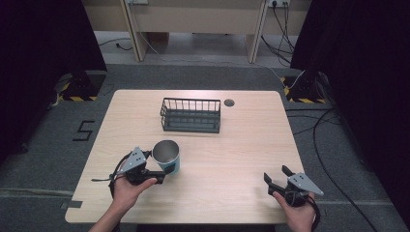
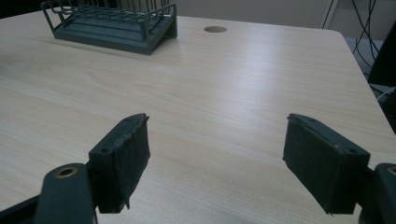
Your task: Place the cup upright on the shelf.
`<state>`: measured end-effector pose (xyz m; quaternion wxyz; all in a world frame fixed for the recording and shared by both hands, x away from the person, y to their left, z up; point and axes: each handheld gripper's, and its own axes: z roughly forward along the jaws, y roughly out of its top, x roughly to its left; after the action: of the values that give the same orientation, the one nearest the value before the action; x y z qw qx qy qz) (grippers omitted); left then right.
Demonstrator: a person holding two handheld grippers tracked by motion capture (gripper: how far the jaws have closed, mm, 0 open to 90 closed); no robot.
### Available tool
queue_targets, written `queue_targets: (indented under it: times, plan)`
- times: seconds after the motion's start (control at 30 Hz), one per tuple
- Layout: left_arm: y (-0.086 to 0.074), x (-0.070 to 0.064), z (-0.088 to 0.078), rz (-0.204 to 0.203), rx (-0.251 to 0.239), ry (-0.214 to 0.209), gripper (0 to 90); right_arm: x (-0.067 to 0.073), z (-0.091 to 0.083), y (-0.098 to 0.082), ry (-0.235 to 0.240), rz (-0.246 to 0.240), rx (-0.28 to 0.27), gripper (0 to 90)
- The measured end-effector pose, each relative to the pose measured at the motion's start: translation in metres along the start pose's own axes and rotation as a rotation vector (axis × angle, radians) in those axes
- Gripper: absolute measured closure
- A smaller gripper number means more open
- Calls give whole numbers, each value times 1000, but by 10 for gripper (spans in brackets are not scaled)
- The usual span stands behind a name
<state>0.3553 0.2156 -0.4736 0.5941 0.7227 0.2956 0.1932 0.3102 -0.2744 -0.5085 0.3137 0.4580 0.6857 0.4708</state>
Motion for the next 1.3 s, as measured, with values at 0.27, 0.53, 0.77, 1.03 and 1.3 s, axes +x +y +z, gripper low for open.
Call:
queue_targets:
  times: [0.27,0.53,0.77,1.03,1.3]
  plan:
    - [10,7,3,-4,-26,17,162,0,0,0,1,-1,0,234]
    - [20,11,9,5,-42,30,162,0,0,0,2,0,0,236]
    - [27,15,18,15,-43,38,162,0,0,0,2,1,-1,236]
    - [36,20,26,26,-52,49,162,0,0,0,1,2,0,237]
    - [43,24,37,39,-44,50,162,0,0,0,4,5,0,239]
